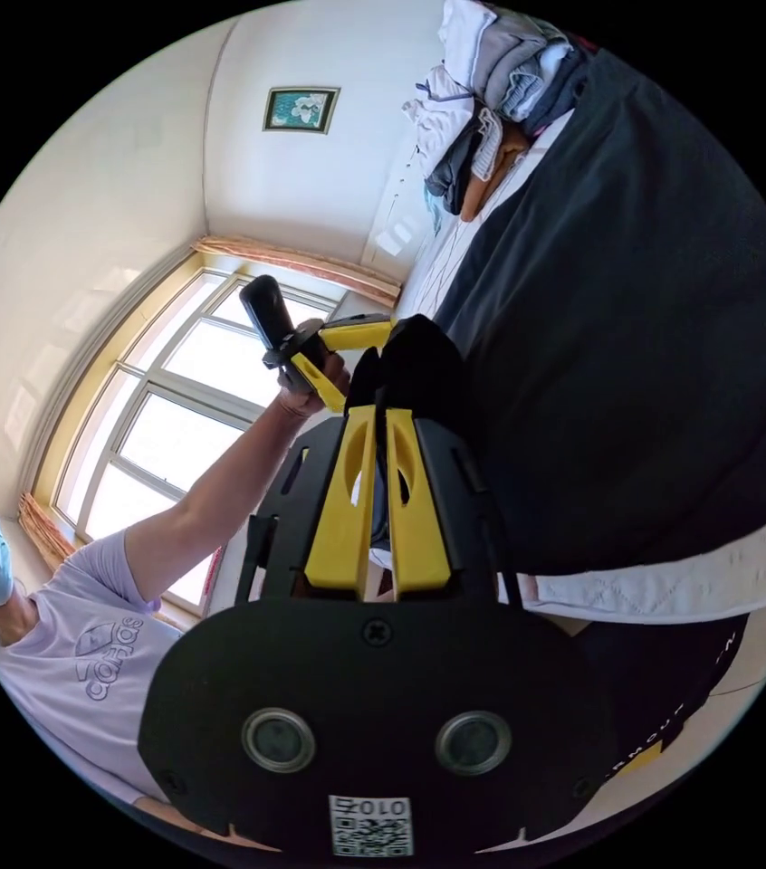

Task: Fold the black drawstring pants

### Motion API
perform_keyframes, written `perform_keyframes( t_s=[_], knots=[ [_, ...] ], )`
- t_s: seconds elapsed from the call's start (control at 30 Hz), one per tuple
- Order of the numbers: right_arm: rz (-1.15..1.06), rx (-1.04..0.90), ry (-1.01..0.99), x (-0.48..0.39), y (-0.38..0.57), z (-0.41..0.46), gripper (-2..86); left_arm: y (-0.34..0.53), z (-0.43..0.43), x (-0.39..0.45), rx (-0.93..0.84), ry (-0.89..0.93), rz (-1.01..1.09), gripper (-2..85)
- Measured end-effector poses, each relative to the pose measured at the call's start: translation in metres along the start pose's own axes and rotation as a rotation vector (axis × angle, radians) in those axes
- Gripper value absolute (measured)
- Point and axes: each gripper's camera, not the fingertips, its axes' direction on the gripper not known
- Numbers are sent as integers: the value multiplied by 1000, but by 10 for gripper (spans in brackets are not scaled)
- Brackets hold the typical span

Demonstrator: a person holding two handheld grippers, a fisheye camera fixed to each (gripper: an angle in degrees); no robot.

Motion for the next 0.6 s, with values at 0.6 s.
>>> perform_keyframes(
  t_s=[0.6],
  knots=[
    [-58,68,-44,-5,54,-43,39,14,-85,-49,149,5,-127,1]
  ],
)
